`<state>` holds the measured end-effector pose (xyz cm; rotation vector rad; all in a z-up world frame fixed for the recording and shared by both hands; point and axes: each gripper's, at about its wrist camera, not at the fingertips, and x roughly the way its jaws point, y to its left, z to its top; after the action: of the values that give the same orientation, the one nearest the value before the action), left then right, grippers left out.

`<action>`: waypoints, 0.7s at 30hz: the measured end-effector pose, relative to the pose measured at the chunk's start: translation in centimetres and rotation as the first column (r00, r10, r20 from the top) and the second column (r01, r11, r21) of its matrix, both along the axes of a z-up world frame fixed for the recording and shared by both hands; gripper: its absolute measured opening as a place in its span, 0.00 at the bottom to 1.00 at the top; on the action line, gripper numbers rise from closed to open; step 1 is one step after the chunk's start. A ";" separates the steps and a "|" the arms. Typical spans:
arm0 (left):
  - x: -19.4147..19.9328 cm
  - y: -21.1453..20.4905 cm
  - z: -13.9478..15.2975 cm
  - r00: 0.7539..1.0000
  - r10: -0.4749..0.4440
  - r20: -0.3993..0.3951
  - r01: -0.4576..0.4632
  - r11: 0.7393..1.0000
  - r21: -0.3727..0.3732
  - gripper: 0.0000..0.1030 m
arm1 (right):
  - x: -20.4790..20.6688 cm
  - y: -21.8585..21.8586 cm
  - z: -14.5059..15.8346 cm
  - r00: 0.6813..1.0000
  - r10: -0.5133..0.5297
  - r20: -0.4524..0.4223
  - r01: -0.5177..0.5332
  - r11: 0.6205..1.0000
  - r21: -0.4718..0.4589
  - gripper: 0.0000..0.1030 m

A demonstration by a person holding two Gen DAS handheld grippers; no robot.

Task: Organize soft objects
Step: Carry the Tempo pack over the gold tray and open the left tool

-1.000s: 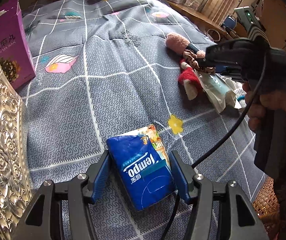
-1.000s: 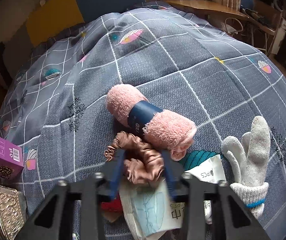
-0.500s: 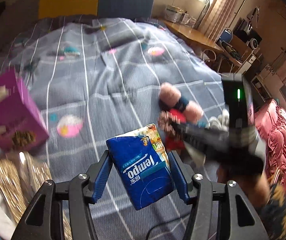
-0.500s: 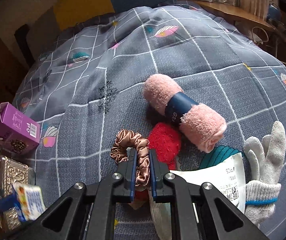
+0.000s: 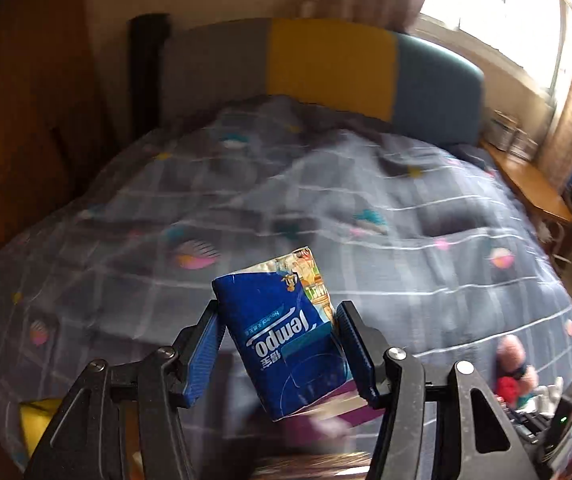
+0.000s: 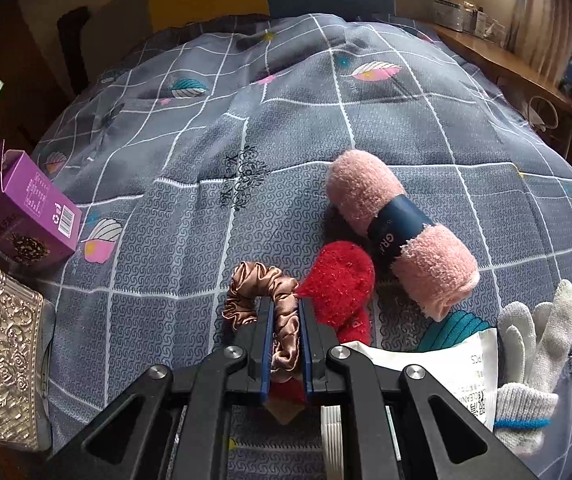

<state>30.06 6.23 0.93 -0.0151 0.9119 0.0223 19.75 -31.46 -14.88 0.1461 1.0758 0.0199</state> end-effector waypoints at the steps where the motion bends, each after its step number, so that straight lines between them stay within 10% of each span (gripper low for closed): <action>1: -0.8 2.0 -0.5 1.000 0.024 -0.007 -0.024 1.000 0.000 0.56 | 0.1 0.3 -0.2 1.000 0.013 -0.009 -0.013 1.000 -0.010 0.11; 21: -27.8 21.0 -9.6 0.946 0.310 -0.093 -0.318 0.944 -0.091 0.56 | -0.5 2.3 -1.4 0.997 0.081 -0.009 -0.082 0.985 -0.153 0.13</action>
<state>2.31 27.26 -8.71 -0.2598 0.9804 0.2743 19.26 -29.15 -16.24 -0.0367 1.0817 0.0107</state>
